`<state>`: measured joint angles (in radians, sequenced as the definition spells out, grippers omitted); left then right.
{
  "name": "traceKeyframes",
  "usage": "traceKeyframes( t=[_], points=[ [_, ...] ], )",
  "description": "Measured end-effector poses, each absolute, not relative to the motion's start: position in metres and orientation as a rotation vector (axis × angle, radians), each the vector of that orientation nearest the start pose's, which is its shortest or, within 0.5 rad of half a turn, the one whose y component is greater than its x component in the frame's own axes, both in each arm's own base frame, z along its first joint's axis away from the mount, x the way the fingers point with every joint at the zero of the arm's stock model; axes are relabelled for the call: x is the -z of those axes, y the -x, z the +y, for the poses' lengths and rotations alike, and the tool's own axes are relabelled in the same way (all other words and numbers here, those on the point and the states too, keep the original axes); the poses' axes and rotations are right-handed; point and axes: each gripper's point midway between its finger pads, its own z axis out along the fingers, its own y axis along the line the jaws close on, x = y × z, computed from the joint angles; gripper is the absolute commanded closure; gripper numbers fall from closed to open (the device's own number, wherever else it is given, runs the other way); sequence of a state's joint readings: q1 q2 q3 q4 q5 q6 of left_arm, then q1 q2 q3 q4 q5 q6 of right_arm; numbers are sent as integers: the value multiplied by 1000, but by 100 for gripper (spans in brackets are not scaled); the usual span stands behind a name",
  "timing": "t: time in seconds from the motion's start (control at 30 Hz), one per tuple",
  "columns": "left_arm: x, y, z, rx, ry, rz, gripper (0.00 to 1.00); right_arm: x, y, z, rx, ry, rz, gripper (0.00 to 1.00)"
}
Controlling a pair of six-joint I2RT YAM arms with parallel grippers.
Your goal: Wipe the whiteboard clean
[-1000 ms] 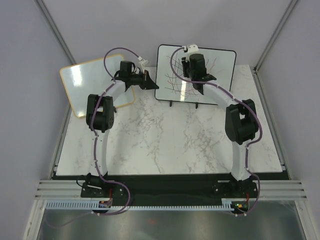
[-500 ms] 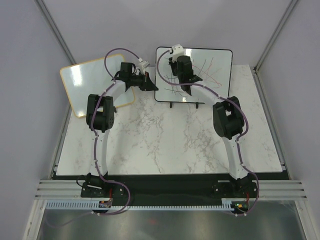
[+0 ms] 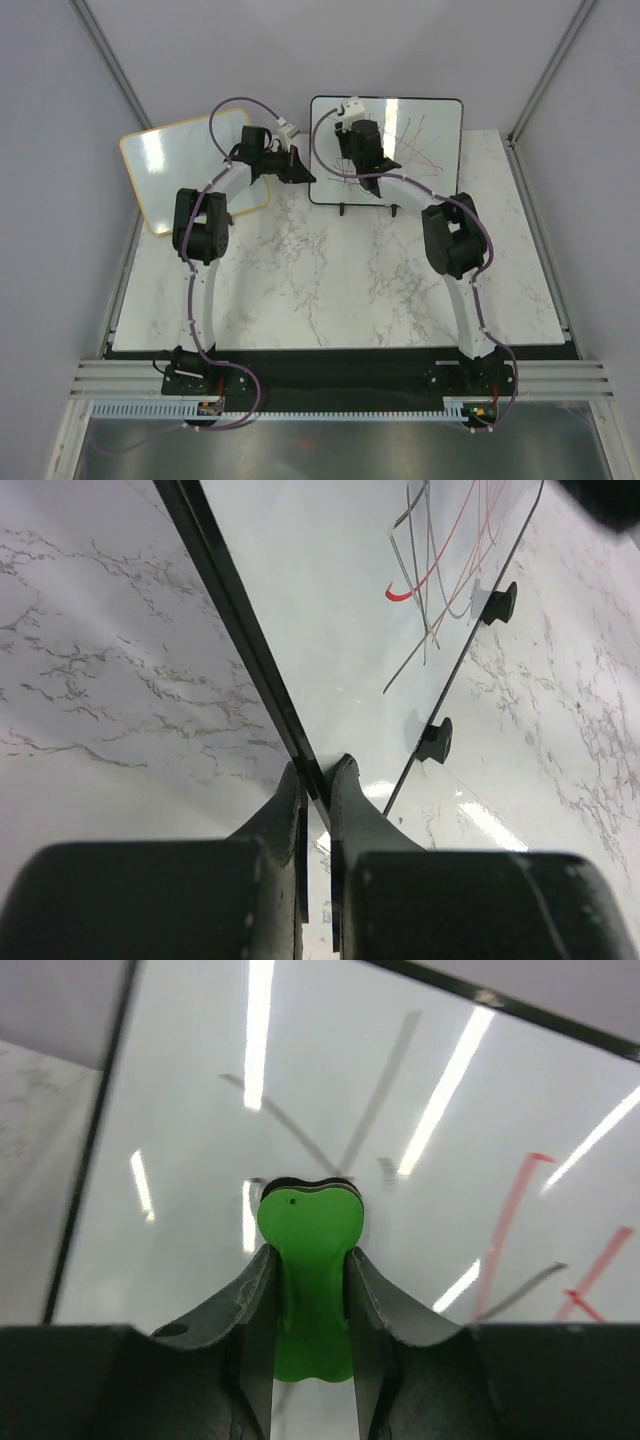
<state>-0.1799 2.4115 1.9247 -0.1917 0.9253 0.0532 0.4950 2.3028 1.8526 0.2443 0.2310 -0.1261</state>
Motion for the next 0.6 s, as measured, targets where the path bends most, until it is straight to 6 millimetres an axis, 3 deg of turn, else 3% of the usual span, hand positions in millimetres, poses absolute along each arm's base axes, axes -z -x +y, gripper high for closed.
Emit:
traceKeyframes(
  t=[0.23,0.33,0.4,0.47,0.53,0.6],
  points=[
    [-82,-543,-240,1095,-735,2009,98,-194,-644,152,73,137,1725,100],
    [-82,-542,-240,1096,-736,2008,98,-197,-651,118,114,74,1723,100],
    [-83,-542,-240,1097,-737,2007,98,-196,-652,111,117,63,1726,100],
    [-82,-542,-240,1098,-735,2011,98,-199,-651,117,114,71,1727,100],
    [-81,-541,-239,1095,-735,2016,98,-203,-652,133,98,92,1718,100],
    [-79,-542,-239,1085,-743,2015,98,-209,-654,160,67,125,1696,100]
  ],
)
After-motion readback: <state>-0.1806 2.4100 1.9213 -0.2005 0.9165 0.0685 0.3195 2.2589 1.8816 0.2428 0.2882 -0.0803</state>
